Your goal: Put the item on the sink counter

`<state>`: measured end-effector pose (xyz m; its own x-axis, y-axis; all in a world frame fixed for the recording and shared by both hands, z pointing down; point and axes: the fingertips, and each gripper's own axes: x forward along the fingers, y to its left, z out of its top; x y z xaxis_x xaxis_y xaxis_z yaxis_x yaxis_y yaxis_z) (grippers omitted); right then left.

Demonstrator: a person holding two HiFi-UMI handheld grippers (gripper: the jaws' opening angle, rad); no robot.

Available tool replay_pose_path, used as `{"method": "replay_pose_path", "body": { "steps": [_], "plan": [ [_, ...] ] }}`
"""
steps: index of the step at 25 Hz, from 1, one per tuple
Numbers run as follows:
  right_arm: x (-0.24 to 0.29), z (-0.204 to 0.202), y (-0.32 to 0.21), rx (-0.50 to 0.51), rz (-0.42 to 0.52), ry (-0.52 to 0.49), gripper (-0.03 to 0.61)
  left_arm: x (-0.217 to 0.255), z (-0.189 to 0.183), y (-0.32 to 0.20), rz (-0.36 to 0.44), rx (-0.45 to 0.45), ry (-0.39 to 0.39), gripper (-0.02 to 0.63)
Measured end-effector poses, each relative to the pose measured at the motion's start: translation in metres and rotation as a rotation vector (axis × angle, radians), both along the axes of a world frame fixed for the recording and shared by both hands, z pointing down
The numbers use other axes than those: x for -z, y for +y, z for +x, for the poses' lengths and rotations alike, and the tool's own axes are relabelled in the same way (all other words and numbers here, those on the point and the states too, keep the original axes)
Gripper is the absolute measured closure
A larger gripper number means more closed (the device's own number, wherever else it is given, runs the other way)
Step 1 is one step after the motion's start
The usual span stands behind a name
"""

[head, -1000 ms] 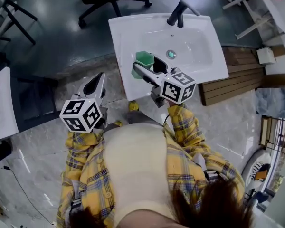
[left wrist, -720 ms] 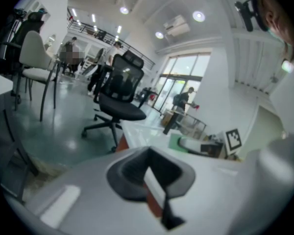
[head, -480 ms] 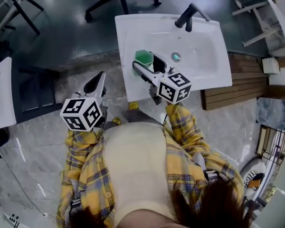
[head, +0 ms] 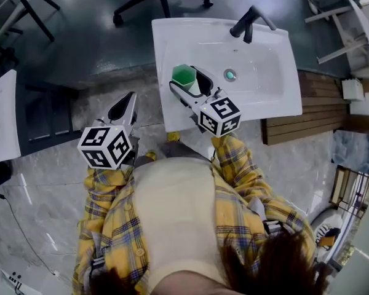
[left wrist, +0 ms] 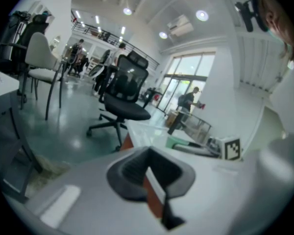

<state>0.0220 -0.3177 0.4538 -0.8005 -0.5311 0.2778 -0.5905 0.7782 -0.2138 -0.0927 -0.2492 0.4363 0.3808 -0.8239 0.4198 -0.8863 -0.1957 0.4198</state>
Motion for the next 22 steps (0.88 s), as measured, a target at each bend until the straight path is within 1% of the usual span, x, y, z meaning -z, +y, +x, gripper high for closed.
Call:
{"method": "replay_pose_path", "body": {
  "steps": [6,13,22],
  "plan": [
    [-0.004,-0.003,0.001,0.008,0.022,-0.011,0.276,-0.002,-0.002,-0.001,-0.005,0.001,-0.015,0.606],
    [-0.005,-0.001,0.003,0.007,0.035,-0.023,0.275,-0.004,-0.004,-0.003,-0.009,-0.005,-0.014,0.606],
    [-0.006,-0.004,0.012,0.024,0.067,0.024,0.275,-0.004,-0.002,-0.003,-0.006,-0.031,-0.012,0.606]
  ]
}}
